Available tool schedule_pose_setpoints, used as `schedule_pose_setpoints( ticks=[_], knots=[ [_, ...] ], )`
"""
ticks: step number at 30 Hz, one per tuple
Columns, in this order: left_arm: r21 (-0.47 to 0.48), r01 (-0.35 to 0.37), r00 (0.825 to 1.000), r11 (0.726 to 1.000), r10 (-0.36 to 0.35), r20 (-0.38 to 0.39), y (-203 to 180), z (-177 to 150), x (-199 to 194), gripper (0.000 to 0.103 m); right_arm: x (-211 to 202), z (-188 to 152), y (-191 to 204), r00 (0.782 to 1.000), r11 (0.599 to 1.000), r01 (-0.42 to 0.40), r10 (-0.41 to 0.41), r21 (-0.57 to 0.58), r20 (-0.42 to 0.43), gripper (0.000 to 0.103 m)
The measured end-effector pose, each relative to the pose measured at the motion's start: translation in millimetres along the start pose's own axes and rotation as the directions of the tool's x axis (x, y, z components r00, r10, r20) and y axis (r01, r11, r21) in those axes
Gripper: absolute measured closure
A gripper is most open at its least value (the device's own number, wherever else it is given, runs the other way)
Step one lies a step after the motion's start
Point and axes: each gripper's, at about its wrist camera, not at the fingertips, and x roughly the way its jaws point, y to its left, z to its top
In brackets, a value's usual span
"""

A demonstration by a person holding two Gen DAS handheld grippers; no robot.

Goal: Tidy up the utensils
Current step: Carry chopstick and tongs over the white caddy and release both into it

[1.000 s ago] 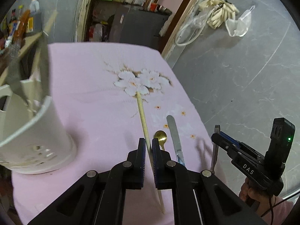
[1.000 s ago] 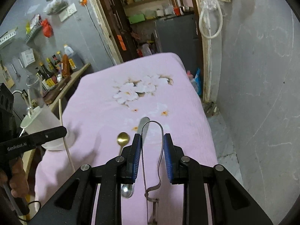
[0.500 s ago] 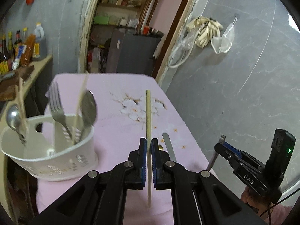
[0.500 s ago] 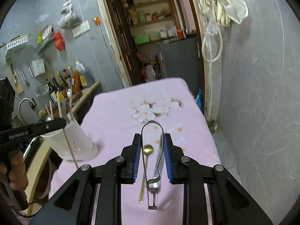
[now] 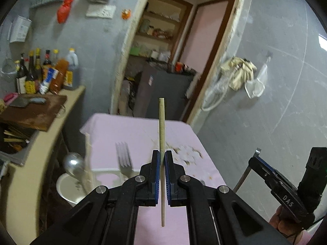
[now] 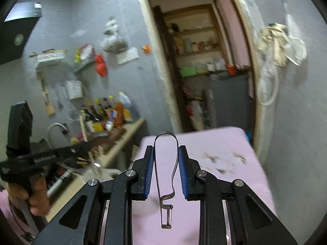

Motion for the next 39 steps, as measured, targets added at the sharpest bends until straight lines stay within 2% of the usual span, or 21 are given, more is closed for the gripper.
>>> schedule_pose_setpoints(
  ticks=[7, 12, 16, 20, 27, 39],
  knots=[
    [-0.031, -0.049, 0.992, 0.998, 0.053, 0.112, 34.0, 24.5, -29.1, 0.098, 27.5, 25.9, 51.0, 0.990, 0.993, -0.118, 0.120, -0.029, 0.069, 0.082],
    [-0.062, -0.097, 0.980, 0.993, 0.106, 0.171, 61.8, 34.6, -44.5, 0.098, 47.5, 27.1, 73.3, 0.985, 0.989, -0.142, 0.144, -0.033, 0.091, 0.082],
    [-0.073, -0.148, 0.969, 0.986, 0.160, 0.187, 82.0, 32.9, -46.0, 0.098, 70.3, 17.9, 80.3, 0.988, 0.991, -0.137, 0.137, -0.011, 0.067, 0.082],
    [-0.051, -0.191, 0.965, 0.980, 0.197, 0.175, 95.1, 28.4, -34.2, 0.098, 88.3, 5.3, 81.9, 0.994, 0.995, -0.104, 0.104, -0.009, 0.032, 0.082],
    [-0.014, -0.210, 0.968, 0.978, 0.210, 0.138, 102.8, 15.7, -10.1, 0.098, 109.6, -16.0, 80.2, 0.998, 0.998, -0.061, 0.061, -0.001, -0.028, 0.082],
    [0.000, -0.178, 0.982, 0.984, 0.178, 0.061, 112.8, -3.4, 13.4, 0.098, 128.7, -43.3, 84.5, 0.993, 0.999, -0.040, 0.043, 0.030, -0.106, 0.082]
  ],
)
